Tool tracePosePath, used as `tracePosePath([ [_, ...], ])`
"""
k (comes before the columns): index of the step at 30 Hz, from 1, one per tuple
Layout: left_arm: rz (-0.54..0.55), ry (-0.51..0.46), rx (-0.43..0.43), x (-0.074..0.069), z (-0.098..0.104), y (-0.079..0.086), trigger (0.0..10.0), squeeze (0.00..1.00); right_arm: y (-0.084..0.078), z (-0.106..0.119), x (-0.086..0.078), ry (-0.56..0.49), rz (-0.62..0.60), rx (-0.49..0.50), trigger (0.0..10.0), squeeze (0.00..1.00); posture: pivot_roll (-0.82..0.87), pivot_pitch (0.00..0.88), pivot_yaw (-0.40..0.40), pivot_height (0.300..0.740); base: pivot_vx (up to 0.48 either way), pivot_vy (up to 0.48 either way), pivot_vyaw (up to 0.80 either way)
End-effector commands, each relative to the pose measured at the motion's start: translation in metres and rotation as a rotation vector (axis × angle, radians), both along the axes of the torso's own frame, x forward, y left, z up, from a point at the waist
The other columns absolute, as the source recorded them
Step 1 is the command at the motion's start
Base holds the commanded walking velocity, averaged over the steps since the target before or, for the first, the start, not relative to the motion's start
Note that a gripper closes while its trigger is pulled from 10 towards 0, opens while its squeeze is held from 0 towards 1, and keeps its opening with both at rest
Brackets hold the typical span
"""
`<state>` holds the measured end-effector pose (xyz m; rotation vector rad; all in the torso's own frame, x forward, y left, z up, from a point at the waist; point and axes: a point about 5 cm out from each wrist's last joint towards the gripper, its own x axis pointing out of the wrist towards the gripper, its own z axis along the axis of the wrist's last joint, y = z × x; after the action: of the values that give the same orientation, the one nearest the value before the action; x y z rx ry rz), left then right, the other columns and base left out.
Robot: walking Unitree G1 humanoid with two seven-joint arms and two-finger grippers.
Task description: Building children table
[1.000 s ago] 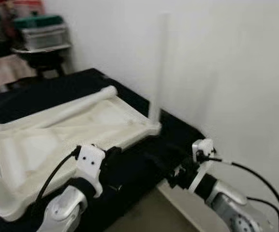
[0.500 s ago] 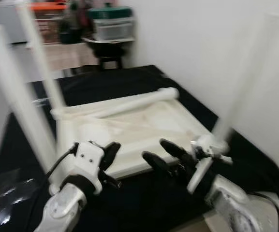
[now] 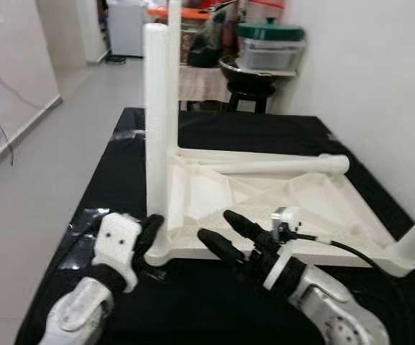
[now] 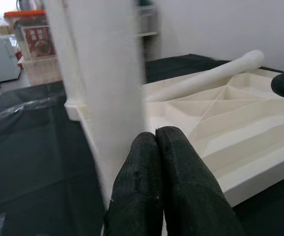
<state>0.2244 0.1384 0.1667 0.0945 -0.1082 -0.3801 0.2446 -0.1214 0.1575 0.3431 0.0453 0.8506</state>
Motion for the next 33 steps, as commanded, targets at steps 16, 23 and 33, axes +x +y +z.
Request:
tracePosePath([
  [16, -0.036, 0.006, -0.035, -0.003, -0.002, -0.006, 10.0, 0.00, 0.005, 0.001, 0.008, -0.159, 0.138, -0.449, 10.0, 0.00, 0.01, 0.012, -0.080, 0.740, 0.000, -0.326, 0.00],
  [23, -0.032, 0.008, -0.050, -0.006, -0.002, -0.006, 10.0, 0.00, -0.006, 0.010, 0.031, -0.244, 0.176, -0.726, 10.0, 1.00, 0.02, 0.017, -0.081, 0.740, 0.000, 0.000, 0.00],
  [33, -0.046, 0.012, -0.062, -0.010, 0.000, -0.007, 10.0, 0.00, -0.021, -0.002, 0.046, -0.207, 0.297, -1.093, 10.0, 0.00, 0.03, 0.036, -0.083, 0.740, 0.000, 0.000, 0.00],
])
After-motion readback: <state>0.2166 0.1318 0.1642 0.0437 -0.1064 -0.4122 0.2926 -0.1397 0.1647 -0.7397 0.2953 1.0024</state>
